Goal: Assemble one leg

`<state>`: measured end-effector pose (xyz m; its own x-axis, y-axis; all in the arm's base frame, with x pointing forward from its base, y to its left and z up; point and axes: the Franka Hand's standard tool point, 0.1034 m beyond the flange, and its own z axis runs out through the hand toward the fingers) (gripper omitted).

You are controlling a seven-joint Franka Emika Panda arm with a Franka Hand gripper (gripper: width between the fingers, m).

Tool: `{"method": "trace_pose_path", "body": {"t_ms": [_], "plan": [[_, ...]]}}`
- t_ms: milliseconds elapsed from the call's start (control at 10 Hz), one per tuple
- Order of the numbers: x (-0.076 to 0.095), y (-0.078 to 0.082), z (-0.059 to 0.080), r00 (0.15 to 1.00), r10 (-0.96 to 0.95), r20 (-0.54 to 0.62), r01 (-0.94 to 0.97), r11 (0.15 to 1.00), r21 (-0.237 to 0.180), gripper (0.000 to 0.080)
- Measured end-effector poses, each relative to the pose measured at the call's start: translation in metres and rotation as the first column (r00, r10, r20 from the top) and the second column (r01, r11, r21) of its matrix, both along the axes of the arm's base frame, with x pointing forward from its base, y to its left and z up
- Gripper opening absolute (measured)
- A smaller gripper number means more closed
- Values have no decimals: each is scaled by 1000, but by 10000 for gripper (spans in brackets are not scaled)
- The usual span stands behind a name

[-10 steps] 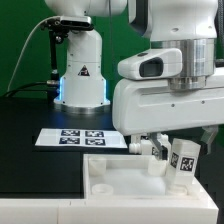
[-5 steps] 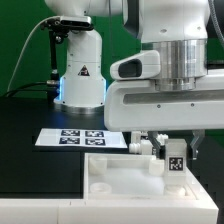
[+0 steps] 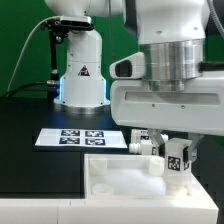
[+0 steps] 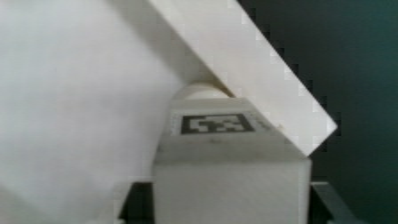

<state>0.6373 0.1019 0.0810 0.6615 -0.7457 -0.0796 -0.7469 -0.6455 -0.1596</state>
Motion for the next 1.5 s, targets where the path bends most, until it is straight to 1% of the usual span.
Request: {"method": "trace_pose_path", "body": {"t_ms": [200, 400, 700, 800, 900, 1000, 1100, 1200, 1400, 1500], "plan": [[0, 1, -2, 982, -183, -36, 184, 983, 20, 290], [2, 3, -2, 955, -292, -47, 293, 956, 27, 290], [1, 4, -2, 975, -221, -33, 221, 975, 21, 294], [0, 8, 1, 998, -55, -2, 55, 998, 3, 514], [-1, 14, 2, 990, 137, 33, -136, 990, -18, 514], [-2, 23, 2, 954, 294, 50, -292, 955, -42, 621], [-3, 26, 2, 927, 371, 58, -369, 928, -50, 641], [-3, 24, 2, 909, 411, 63, -408, 911, -57, 641], [-3, 21, 1, 833, 549, 72, -544, 835, -80, 648], [-1, 12, 0, 720, 690, 74, -683, 724, -101, 649]]}}
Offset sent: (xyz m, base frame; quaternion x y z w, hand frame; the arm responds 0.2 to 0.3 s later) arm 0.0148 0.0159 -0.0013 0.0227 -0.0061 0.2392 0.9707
